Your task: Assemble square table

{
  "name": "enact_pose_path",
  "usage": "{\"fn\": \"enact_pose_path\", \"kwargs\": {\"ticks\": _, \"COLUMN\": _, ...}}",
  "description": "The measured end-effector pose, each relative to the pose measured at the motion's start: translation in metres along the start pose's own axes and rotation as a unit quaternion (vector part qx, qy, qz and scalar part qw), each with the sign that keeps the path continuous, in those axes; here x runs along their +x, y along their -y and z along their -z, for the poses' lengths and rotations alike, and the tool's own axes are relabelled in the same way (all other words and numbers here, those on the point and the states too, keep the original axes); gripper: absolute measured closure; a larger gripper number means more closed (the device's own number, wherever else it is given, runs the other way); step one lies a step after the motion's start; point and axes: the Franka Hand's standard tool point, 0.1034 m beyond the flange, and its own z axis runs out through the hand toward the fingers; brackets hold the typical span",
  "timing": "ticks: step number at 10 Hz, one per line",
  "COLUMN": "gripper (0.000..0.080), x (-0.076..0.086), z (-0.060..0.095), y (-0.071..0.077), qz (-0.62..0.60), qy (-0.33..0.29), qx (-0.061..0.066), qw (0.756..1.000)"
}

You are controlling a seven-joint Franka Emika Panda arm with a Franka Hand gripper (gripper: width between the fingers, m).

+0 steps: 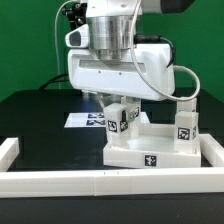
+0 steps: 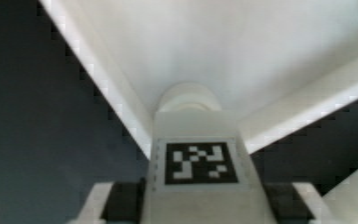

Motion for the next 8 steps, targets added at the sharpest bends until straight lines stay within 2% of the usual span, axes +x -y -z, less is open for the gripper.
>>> {"fn": "enact_pose_path", "kwargs": {"ticks": 4, "gripper": 0.0509, "x": -0.0073, "z": -0.0006, "y": 0.0075, "qz": -0.175, "qy": 0.000, "qx": 0.002, "qw": 0.985}}
{"fn": "enact_pose_path", "kwargs": {"ticks": 8, "gripper": 0.0509, "x": -0.0091, "z": -0.0008, "y": 0.0102, "qz": -0.257, "qy": 0.003, "qx": 0.006, "qw": 0.966}}
